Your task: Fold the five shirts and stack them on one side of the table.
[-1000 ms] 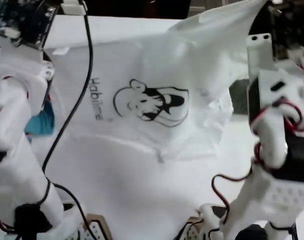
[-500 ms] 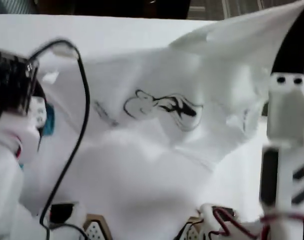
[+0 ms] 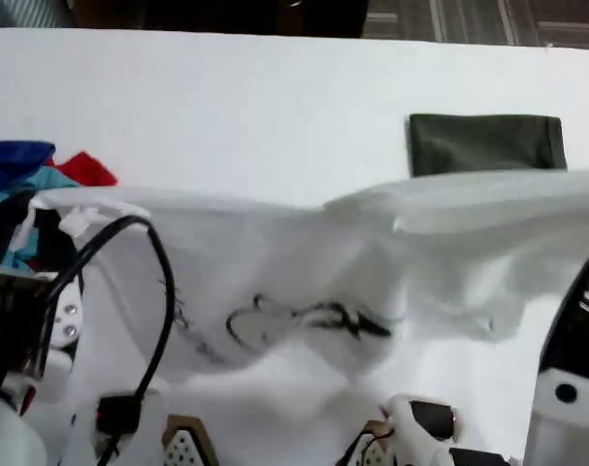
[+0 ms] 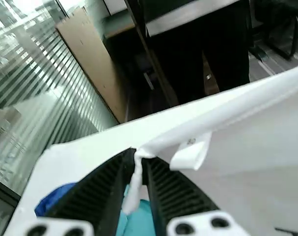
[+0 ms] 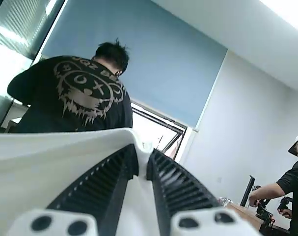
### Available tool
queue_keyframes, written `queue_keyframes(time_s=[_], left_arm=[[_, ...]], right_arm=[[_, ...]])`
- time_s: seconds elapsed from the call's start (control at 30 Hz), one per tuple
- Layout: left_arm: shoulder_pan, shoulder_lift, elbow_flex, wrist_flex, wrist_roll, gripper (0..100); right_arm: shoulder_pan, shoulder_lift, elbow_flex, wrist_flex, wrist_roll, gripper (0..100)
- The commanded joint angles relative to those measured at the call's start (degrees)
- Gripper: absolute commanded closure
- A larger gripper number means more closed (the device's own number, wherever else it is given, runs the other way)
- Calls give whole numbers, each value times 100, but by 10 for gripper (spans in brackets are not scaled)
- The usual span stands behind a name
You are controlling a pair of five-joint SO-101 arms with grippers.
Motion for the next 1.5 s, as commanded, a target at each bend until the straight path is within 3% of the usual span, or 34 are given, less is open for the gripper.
queue_keyframes(time_s=[0.0, 0.97, 1.23, 1.47], left_arm=[[-53, 79, 338, -202, 70, 975], [-53, -1600, 453, 0, 35, 975], [-53, -1073, 1332, -448, -79, 975], [-18, 0, 2563, -1459, -105, 975]], right_arm=[[92, 48, 387, -488, -62, 979], [101, -1297, 870, -66, -62, 979], [-22, -1156, 2769, -13, -79, 979], [-725, -1200, 5864, -549, -79, 979]])
